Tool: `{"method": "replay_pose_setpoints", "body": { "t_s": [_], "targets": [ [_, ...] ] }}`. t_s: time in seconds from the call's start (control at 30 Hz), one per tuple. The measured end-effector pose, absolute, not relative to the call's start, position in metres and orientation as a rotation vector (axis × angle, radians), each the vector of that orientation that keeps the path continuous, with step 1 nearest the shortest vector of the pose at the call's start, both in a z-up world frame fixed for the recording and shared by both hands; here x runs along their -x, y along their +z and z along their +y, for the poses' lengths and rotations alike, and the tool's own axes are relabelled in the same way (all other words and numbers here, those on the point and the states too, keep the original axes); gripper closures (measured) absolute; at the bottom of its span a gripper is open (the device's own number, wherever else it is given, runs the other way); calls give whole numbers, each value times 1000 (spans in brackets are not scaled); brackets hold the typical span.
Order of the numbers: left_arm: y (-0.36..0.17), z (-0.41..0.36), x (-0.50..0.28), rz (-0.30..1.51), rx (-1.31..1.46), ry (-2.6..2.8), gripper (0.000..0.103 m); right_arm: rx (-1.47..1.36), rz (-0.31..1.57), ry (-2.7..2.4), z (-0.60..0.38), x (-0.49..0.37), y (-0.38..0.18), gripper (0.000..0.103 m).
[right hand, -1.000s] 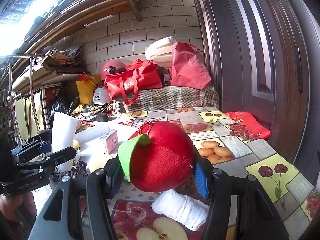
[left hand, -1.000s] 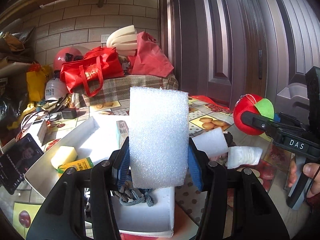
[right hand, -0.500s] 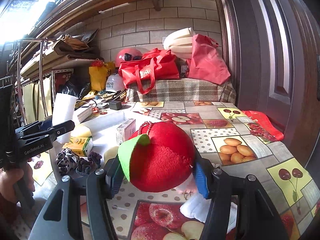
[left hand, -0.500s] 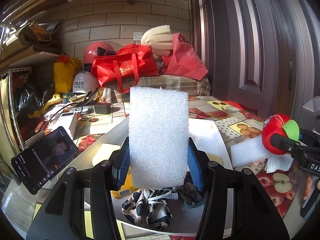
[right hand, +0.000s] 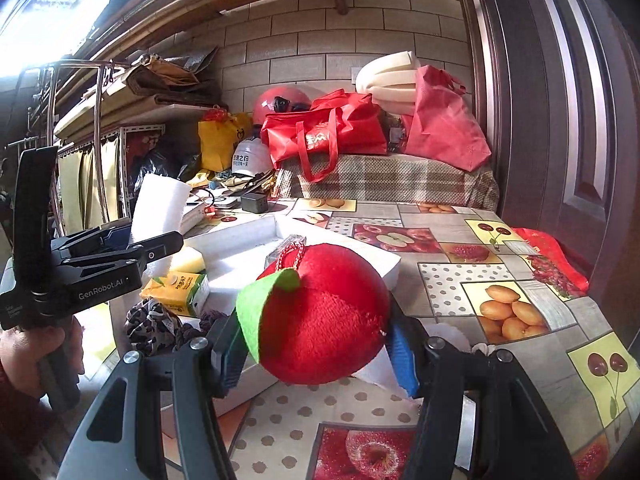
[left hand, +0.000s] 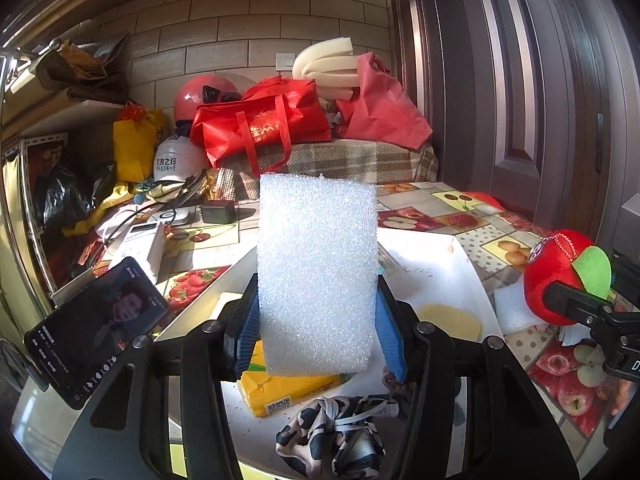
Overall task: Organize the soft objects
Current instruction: 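Carry the foam block and apple plush over the white tray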
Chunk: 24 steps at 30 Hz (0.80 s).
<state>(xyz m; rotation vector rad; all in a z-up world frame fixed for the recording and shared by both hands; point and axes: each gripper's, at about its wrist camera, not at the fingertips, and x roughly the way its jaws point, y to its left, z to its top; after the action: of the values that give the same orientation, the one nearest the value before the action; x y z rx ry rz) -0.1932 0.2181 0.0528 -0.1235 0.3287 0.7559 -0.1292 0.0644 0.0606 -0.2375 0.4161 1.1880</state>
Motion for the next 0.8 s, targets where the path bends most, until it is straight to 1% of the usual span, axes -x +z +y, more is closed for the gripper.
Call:
{"method": "replay_pose_setpoints", "body": {
  "t_s": [0.23,0.8],
  "targets": [
    [52,238,191,339,161,770,51,245,444,1198,85,130,57,42],
    [53,249,181,353,160,743,51,264,502,1183,146,126,50,42]
  ]
}}
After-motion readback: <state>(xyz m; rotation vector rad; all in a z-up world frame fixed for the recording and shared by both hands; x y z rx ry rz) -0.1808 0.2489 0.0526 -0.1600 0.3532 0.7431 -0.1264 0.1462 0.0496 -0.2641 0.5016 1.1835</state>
